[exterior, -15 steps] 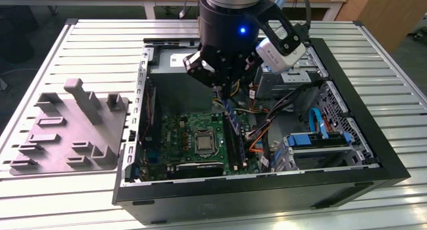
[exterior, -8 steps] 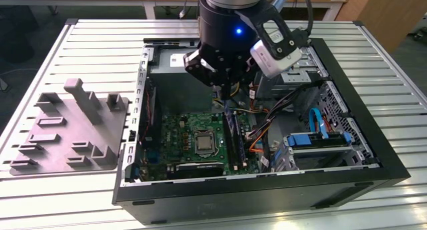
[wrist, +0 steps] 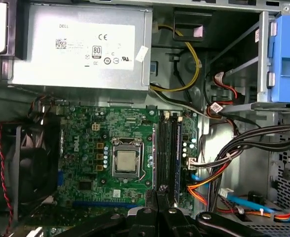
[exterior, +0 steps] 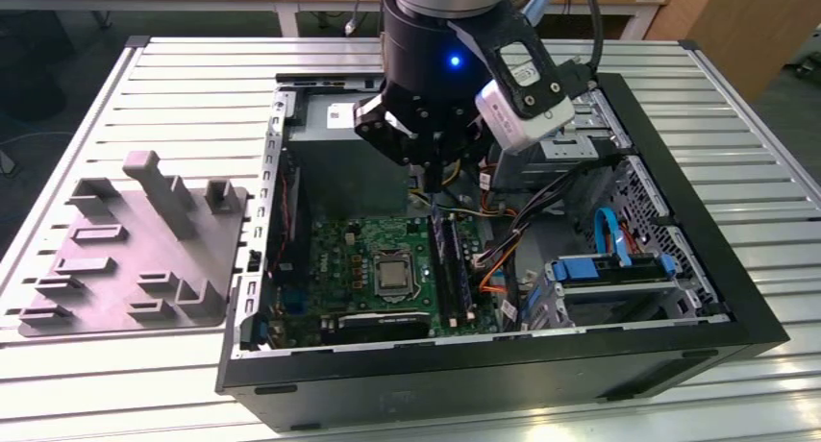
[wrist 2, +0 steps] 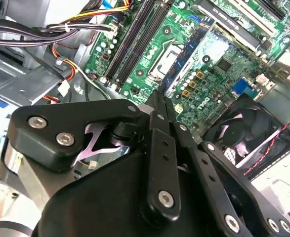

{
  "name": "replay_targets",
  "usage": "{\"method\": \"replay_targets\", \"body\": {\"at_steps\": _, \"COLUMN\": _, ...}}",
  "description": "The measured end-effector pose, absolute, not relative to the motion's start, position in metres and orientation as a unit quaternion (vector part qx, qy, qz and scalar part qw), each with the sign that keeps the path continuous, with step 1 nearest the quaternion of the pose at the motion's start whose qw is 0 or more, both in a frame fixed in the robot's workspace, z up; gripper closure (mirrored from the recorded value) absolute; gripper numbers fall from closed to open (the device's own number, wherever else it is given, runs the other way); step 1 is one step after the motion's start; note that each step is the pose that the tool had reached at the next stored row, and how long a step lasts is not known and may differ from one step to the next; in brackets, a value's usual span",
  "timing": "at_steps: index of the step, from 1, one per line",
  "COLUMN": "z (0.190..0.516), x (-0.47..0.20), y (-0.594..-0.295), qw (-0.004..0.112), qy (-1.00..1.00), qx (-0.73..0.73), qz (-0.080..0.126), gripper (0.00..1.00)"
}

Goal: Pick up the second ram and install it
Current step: 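Insert the second ram into the second slot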

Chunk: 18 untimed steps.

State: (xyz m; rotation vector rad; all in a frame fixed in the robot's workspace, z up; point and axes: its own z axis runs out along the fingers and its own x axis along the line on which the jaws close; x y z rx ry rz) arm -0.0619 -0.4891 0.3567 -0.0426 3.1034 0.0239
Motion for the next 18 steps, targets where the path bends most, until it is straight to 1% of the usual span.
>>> {"method": "replay_targets", "body": {"at_steps": 4, "z": 0.353, "x": -0.062, "y": -0.490, "qw": 0.019, "qy": 1.000, "qx": -0.013, "qz": 0.018, "gripper": 0.89}}
{"method": "replay_targets", "body": {"at_steps": 18, "z": 0.332, "x": -0.054, "y": -0.492, "qw": 0.019, "qy": 1.000, "qx": -0.002, "qz": 0.020, "gripper": 0.89}}
